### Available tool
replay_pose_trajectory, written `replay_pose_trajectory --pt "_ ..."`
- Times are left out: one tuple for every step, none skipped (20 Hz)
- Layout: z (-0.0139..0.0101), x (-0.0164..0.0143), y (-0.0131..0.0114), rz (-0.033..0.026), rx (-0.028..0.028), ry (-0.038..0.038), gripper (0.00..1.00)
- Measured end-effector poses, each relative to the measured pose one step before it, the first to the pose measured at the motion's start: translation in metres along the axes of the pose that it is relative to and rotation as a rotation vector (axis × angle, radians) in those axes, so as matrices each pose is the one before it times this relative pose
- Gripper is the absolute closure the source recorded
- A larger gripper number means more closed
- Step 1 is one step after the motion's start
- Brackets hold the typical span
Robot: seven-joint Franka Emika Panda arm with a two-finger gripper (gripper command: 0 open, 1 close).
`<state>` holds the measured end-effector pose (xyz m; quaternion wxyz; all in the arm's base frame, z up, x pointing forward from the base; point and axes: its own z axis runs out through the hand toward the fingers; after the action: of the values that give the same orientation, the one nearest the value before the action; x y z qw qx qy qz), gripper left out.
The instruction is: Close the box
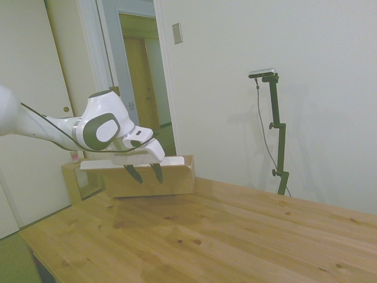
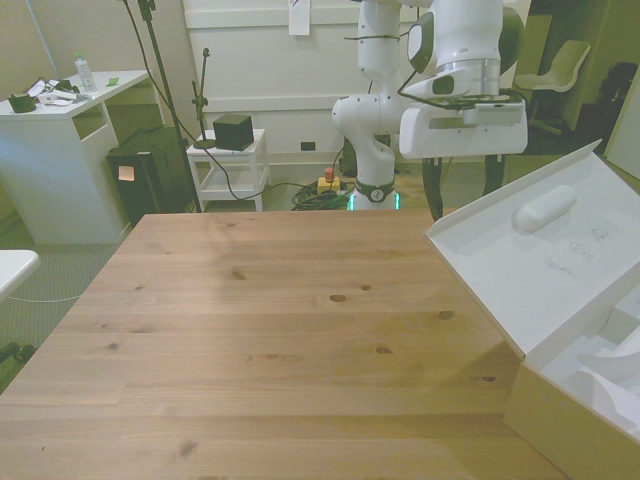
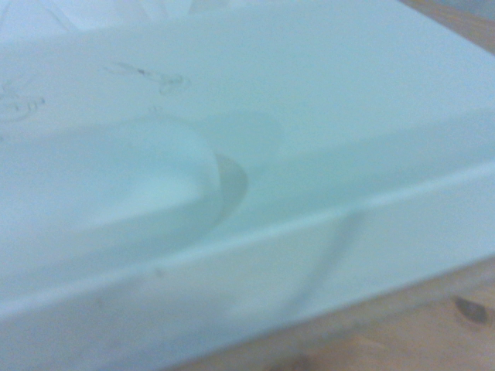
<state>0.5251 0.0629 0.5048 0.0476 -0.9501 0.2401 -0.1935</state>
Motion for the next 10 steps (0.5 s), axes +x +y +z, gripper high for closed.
replay_pose_trajectory --pt "0.0022 0.00365 -0.00608 -0.01292 -0.00134 0.00416 0.0" --pt "0.00226 0.00397 -0.00732 -0.01355 0.00006 0.00425 0.0" --pt "0.00166 0.00429 -0.00783 -0.01272 0.00202 0.00515 0.0" --pt "0.00044 0.00429 -0.00966 -0.01439 0.00269 0.00867 0.0" --pt "-0.00234 0.0036 -0.0125 -0.01398 0.00411 0.01459 0.0" --pt "-0.00484 0.00359 -0.0129 -0.01185 0.00628 0.01699 0.0" --pt "-0.00732 0.00352 -0.01477 -0.01242 0.00635 0.02047 0.0" --pt "-0.0093 0.00407 -0.01606 -0.00901 0.00361 0.01702 0.0" --pt "-0.00926 0.00495 -0.01537 -0.006 0.00032 0.01319 0.0" --pt "-0.00689 0.00563 -0.01384 -0.00702 -0.0047 0.01065 0.0"
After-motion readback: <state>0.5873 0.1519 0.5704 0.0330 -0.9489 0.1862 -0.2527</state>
